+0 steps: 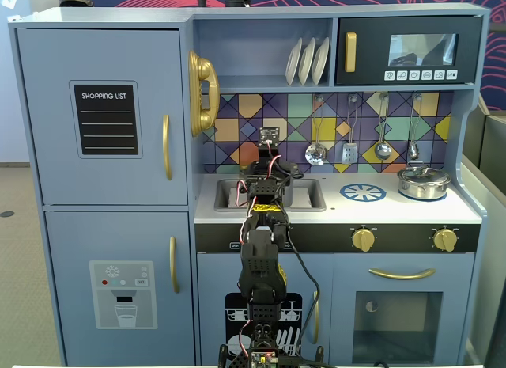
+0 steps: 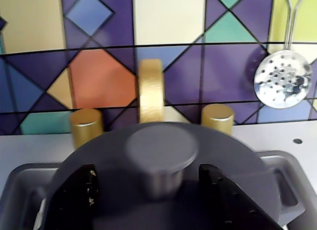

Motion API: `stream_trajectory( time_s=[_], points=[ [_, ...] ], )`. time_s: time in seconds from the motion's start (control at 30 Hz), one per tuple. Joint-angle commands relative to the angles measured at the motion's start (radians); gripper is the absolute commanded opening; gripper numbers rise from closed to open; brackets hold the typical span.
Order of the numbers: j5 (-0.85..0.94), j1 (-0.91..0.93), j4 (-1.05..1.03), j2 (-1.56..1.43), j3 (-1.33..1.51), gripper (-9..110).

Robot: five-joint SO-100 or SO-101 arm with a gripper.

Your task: Take off the lid from the gray recipient and place it on the counter

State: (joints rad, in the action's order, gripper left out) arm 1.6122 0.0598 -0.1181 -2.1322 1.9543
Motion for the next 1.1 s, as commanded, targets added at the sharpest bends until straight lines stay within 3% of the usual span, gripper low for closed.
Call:
stream_trajectory(
  time_s=[0.0,0.17,0.27,0.77,1.07],
  points=[
    [-0.015,0.006,0.041,0.026,-0.098,16],
    [-0.025,0.003,0.057,0.071,-0.132,11],
    [-0.020,-0.011,0.055,0.081,-0.141,0],
    [-0.018,0.026,0.101,-0.012,-0.199,0],
    [-0.040,0.264,0.083,-0.074,-0.193,0]
  ],
)
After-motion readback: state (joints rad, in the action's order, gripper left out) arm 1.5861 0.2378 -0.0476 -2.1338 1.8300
